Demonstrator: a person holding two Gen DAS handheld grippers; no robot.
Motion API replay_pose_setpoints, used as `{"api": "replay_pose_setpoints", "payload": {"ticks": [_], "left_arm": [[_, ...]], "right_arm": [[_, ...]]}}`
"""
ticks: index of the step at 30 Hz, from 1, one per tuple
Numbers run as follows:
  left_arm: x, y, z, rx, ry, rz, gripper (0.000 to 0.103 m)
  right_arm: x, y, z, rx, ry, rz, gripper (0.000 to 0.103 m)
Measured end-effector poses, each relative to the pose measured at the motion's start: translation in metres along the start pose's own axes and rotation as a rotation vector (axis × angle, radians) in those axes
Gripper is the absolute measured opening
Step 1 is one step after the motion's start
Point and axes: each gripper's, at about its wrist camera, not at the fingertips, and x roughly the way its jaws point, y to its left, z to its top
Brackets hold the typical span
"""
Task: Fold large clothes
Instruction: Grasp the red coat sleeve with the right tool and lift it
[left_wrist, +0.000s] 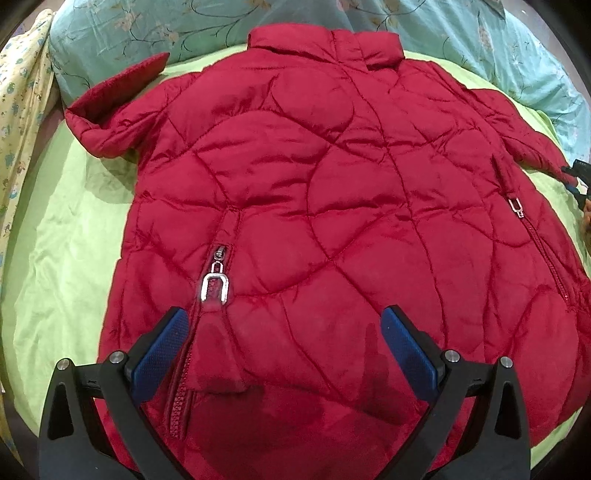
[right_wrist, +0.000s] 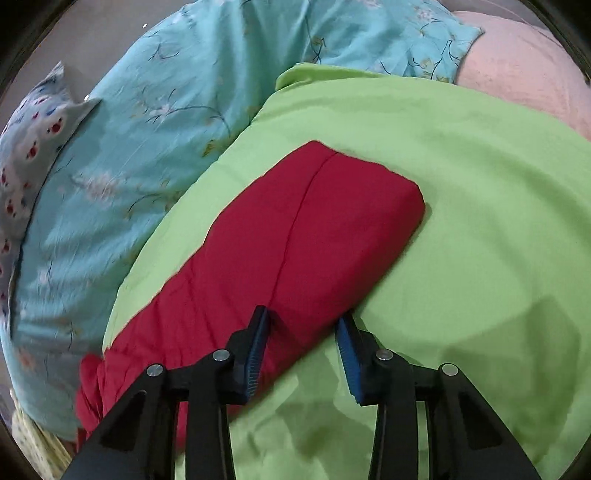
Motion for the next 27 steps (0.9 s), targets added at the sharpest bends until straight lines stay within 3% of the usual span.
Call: {"api": "replay_pose_setpoints", "payload": {"ticks": [3,5,8,19,27], "left_arm": [[0.005,-0.002,-0.001,0.006,0.017,0.002,0.103],[0.007,-0.004,0.000,0.008,0.021,0.000,0.103],[0.009,-0.006,0.000,0.010,0.029,-0.007,0.103],[0.001,-0.006,0.001,0.014,0.024,-0.052,0.103],[-0.004,0.015,0.012,-0.040,0.000,-0.102,0.103]], "right_arm": [[0.001,0.003,0.003,-0.004,-0.013,0.004,0.030],[0.000,0.009,0.003,-0.021,-0.017,0.007,0.018],[-0.007,0.020,0.004,-0.067,-0.025,0.028,0.010],[-0.054,0.106,-0.023,-0.260,-0.024,0.226,0.008],[-0.064,0.215,-0.099,-0.467,0.095,0.413,0.007]]}}
